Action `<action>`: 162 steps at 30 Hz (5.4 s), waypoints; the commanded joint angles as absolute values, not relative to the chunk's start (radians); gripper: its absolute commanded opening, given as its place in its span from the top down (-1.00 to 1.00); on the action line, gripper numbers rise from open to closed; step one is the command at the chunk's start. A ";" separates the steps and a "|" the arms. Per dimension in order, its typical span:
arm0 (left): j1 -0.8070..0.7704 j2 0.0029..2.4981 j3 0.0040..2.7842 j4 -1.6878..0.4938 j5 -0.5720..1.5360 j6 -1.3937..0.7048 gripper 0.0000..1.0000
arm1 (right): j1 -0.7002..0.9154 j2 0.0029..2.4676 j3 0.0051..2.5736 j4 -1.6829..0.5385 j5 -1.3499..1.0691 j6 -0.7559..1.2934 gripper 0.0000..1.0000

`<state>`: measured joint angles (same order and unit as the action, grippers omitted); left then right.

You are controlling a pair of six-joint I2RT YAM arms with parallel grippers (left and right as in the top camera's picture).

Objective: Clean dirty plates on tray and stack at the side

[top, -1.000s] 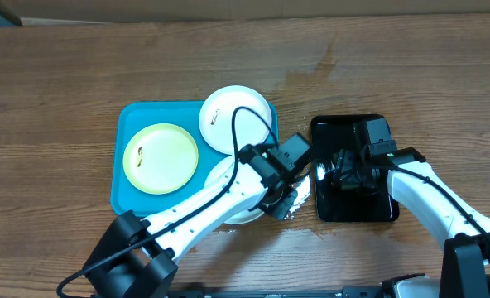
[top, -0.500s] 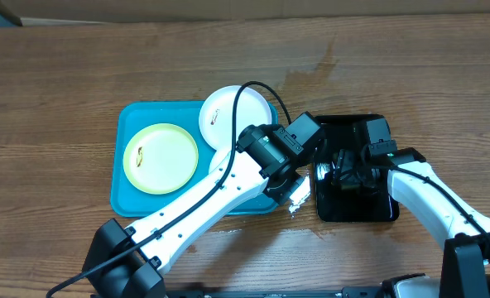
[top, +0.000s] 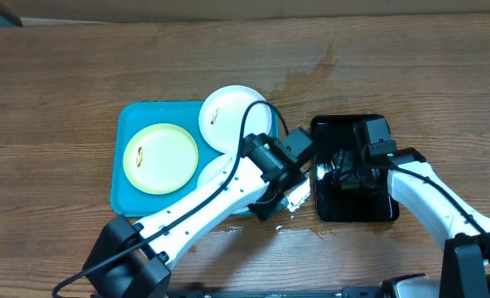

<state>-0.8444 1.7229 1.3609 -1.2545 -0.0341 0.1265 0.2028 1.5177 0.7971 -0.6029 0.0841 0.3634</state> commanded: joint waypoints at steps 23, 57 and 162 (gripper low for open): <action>-0.823 1.722 1.333 -1.320 -0.024 -0.108 -0.08 | 0.201 1.511 0.795 -0.603 0.084 0.368 -0.46; -0.480 1.459 0.965 -1.156 -0.185 -0.968 0.74 | 0.201 1.511 0.795 -0.610 0.085 0.367 -0.57; -0.423 1.584 1.146 -0.768 -0.038 0.189 -0.53 | 0.200 1.555 0.879 -0.652 0.043 0.315 0.63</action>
<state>-0.4294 1.5864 1.1065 -0.7635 -0.0597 0.3126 0.2028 1.5517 0.8490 -0.6586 0.0475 0.3141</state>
